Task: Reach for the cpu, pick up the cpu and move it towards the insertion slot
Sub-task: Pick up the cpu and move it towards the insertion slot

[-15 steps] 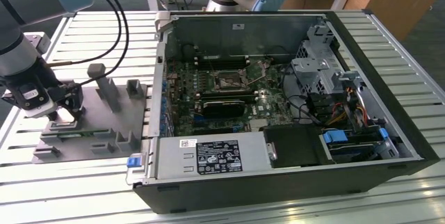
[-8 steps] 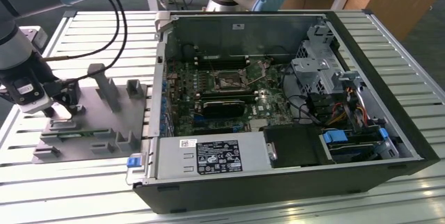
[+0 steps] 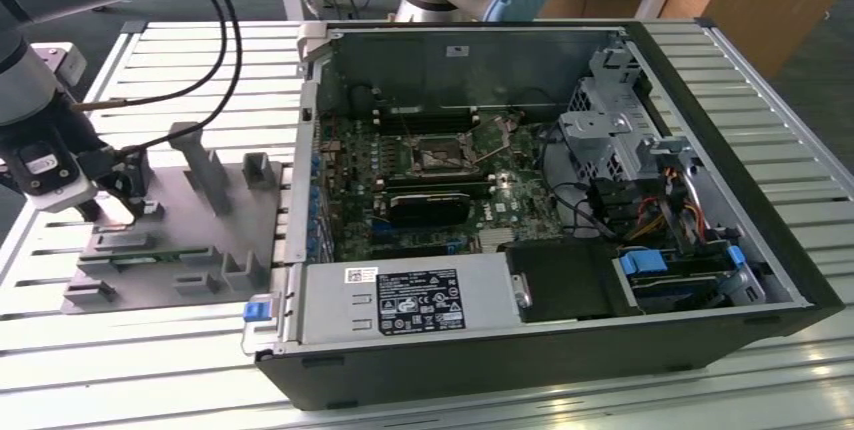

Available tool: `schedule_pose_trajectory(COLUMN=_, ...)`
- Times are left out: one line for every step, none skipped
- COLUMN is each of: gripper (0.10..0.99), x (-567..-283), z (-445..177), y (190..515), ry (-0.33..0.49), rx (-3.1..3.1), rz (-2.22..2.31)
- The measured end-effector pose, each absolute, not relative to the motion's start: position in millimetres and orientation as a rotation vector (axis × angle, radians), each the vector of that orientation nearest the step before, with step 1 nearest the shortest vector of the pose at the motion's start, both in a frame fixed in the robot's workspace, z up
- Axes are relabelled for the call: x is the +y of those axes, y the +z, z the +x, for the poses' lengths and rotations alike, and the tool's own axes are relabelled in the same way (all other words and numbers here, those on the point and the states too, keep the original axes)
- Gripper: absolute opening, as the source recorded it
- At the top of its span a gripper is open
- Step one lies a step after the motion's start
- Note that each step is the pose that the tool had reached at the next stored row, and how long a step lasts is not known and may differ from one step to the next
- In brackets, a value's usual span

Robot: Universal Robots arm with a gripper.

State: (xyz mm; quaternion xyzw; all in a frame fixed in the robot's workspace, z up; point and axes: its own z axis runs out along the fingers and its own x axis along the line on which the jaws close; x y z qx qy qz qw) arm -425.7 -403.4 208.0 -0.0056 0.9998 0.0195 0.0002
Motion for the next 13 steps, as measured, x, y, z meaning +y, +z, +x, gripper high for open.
schedule_pose_trajectory(gripper=0.533, x=-403.4, z=-425.7, y=208.1, ry=0.061, rx=3.141, rz=-0.017)
schedule_pose_trajectory(gripper=0.533, x=-403.4, z=-425.8, y=208.8, ry=0.061, rx=3.141, rz=-0.017)
schedule_pose_trajectory(gripper=0.533, x=-403.5, z=-425.8, y=209.9, ry=0.061, rx=3.141, rz=-0.017)
schedule_pose_trajectory(gripper=0.533, x=-403.4, z=-425.8, y=211.1, ry=0.061, rx=3.141, rz=-0.017)
schedule_pose_trajectory(gripper=0.533, x=-403.4, z=-425.7, y=212.7, ry=0.061, rx=3.141, rz=-0.017)
schedule_pose_trajectory(gripper=0.533, x=-403.4, z=-425.7, y=214.8, ry=0.061, rx=3.141, rz=-0.017)
schedule_pose_trajectory(gripper=0.533, x=-403.4, z=-425.7, y=216.9, ry=0.061, rx=3.141, rz=-0.018)
schedule_pose_trajectory(gripper=0.533, x=-403.4, z=-425.7, y=219.1, ry=0.061, rx=3.141, rz=-0.017)
schedule_pose_trajectory(gripper=0.533, x=-403.4, z=-425.7, y=221.4, ry=0.061, rx=3.141, rz=-0.017)
schedule_pose_trajectory(gripper=0.533, x=-403.4, z=-425.7, y=223.7, ry=0.061, rx=3.141, rz=-0.017)
schedule_pose_trajectory(gripper=0.533, x=-403.4, z=-425.7, y=226.1, ry=0.061, rx=3.141, rz=-0.017)
schedule_pose_trajectory(gripper=0.533, x=-403.4, z=-425.7, y=228.3, ry=0.061, rx=3.141, rz=-0.017)
schedule_pose_trajectory(gripper=0.533, x=-403.4, z=-425.7, y=230.9, ry=0.061, rx=3.141, rz=-0.018)
